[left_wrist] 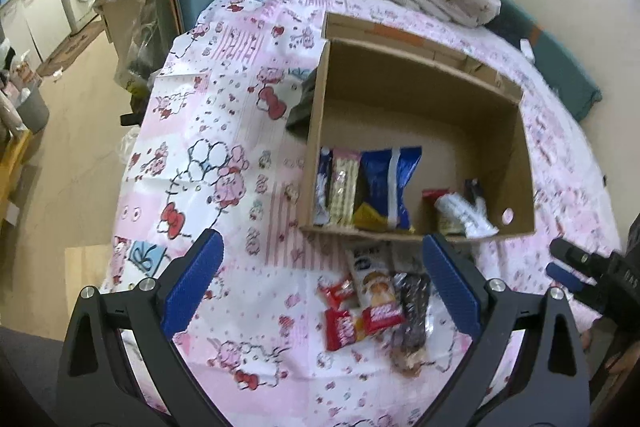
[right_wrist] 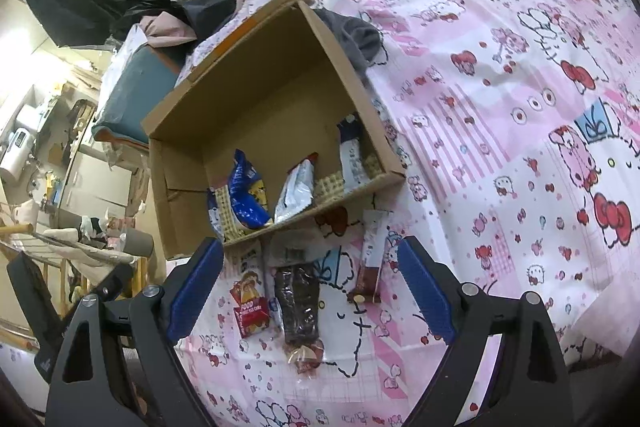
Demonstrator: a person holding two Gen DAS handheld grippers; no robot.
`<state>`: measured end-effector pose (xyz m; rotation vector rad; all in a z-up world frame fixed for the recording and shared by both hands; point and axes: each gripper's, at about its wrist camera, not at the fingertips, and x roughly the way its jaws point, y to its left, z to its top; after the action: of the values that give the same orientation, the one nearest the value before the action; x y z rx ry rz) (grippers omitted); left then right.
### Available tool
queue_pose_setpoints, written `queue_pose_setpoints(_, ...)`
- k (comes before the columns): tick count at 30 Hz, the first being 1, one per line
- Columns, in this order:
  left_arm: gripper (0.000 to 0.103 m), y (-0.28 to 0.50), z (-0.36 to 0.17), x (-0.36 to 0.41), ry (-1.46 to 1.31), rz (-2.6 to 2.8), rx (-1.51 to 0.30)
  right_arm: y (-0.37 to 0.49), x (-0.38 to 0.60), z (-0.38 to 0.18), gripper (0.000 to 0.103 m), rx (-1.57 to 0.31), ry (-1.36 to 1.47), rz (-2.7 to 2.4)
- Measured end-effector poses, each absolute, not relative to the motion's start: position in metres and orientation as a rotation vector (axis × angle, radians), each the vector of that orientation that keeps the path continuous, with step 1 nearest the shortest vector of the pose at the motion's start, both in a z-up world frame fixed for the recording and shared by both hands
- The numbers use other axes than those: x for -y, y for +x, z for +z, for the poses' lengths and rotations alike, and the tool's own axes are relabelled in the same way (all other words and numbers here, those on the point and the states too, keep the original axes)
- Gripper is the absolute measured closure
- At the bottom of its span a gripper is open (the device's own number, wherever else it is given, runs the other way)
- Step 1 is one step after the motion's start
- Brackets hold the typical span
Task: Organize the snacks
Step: 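Withdraw both grippers from the box back to the snack pile, then grasp the FOOD sweet rice cake bar with the left gripper while the right grasps a white bar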
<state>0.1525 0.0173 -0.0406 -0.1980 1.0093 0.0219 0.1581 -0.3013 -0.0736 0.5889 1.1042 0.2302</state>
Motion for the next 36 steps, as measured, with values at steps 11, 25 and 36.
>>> queue_pose_setpoints(11,0.005,0.139,-0.065,-0.019,-0.187,0.058,-1.110,0.164,0.310,-0.119,0.012,-1.298,0.616,0.093)
queue_pose_setpoints(25,0.005,0.149,-0.079,-0.026,-0.233,0.044,-1.176,0.198,0.265,-0.159,0.043,-1.424,0.396,0.044)
queue_pose_setpoints(36,0.011,0.152,-0.091,-0.023,-0.261,0.011,-1.233,0.183,0.253,-0.146,0.087,-1.423,0.361,0.124)
